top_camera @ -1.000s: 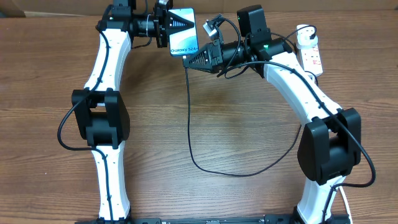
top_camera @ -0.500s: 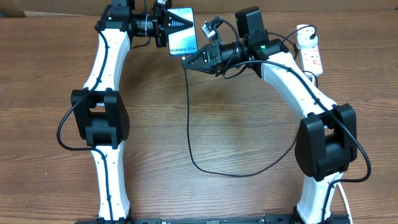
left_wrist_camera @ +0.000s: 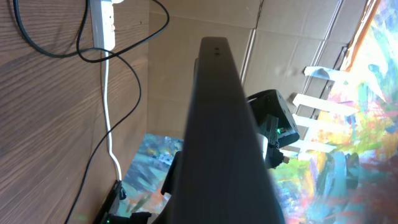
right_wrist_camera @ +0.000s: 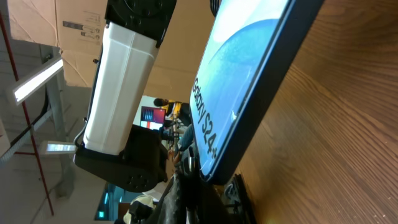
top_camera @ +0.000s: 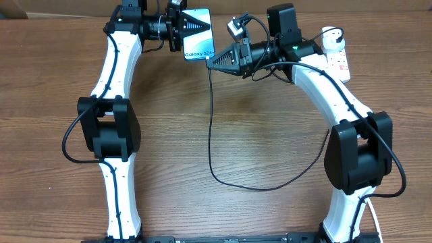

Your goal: Plug charger to phone and switch on socket

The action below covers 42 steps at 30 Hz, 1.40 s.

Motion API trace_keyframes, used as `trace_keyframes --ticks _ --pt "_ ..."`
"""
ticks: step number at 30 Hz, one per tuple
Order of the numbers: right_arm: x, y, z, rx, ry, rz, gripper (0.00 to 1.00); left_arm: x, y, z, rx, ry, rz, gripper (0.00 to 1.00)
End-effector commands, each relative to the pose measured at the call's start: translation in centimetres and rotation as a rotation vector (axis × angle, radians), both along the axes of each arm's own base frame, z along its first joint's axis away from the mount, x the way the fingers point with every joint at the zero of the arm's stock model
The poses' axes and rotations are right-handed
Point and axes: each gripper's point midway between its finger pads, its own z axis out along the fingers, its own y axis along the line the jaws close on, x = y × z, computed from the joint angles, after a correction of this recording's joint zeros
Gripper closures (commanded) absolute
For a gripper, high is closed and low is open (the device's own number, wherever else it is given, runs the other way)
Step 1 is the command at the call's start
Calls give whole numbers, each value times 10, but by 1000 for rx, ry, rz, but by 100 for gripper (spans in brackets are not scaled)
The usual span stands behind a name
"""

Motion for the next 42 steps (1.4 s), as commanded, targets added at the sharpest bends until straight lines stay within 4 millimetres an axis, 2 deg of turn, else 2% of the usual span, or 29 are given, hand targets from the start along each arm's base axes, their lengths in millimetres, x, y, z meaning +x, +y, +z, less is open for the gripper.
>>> trace_keyframes --ticks 1,27,42 --pt "-2 1 -2 14 12 20 96 -10 -2 30 -36 -78 -38 96" --pt "-9 17 -10 -5 15 40 96 -10 -3 30 -36 -78 -40 96" --pt "-6 17 -13 -18 17 27 96 -10 -4 30 -37 -85 -42 96"
